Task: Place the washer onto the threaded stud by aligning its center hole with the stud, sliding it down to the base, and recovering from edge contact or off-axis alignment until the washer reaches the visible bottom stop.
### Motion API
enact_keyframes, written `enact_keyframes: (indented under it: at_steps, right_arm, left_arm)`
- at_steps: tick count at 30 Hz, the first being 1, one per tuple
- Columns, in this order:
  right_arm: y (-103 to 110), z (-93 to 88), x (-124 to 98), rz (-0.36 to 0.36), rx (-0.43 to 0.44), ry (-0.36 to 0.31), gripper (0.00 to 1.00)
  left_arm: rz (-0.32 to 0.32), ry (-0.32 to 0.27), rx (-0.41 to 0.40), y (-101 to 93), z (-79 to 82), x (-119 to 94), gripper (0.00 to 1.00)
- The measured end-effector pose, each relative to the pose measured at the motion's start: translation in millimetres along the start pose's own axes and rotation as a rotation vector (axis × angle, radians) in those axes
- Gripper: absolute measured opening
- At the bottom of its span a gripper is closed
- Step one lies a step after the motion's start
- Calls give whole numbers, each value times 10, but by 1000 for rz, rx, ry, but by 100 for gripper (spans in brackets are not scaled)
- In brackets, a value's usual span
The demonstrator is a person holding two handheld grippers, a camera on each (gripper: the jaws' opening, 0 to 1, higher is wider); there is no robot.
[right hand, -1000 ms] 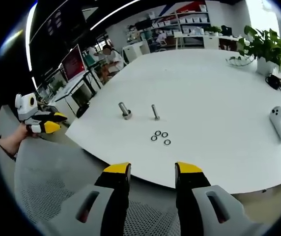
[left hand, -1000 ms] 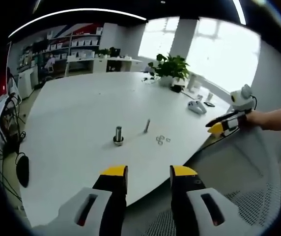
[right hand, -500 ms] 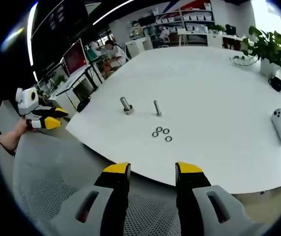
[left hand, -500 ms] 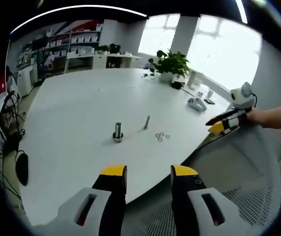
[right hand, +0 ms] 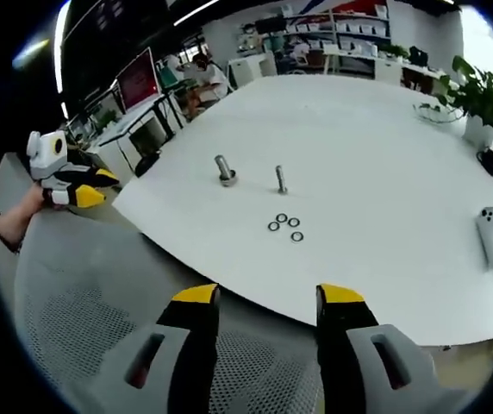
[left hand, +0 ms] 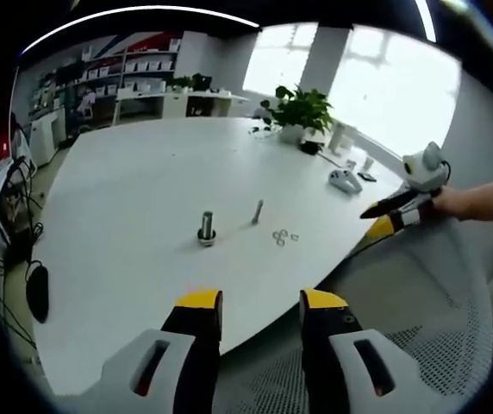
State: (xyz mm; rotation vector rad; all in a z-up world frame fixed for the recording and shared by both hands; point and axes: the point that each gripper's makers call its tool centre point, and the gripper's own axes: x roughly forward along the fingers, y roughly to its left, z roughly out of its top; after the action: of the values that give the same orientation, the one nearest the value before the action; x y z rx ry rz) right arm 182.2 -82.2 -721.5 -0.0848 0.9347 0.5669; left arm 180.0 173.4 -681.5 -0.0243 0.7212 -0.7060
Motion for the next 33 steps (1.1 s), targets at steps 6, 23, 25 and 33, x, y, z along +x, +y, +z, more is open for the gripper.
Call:
enact_keyframes:
  at_steps: [6,23,25,33]
  right_arm:
    - [82,-98,27,42,-68,97,48]
    - [-198,207,578,8,-152,184,45]
    - [-197,237,632,10,-138,179,45]
    - [-299,209,917,-29,-199,258,45]
  left_arm:
    - [6,6,-3,20,-22,0,34]
    - [1,18,-3,36,-45,4,35]
    - [0,19,-8,38,-50,3,35]
    - [0,28,-7,39,-69,5,34]
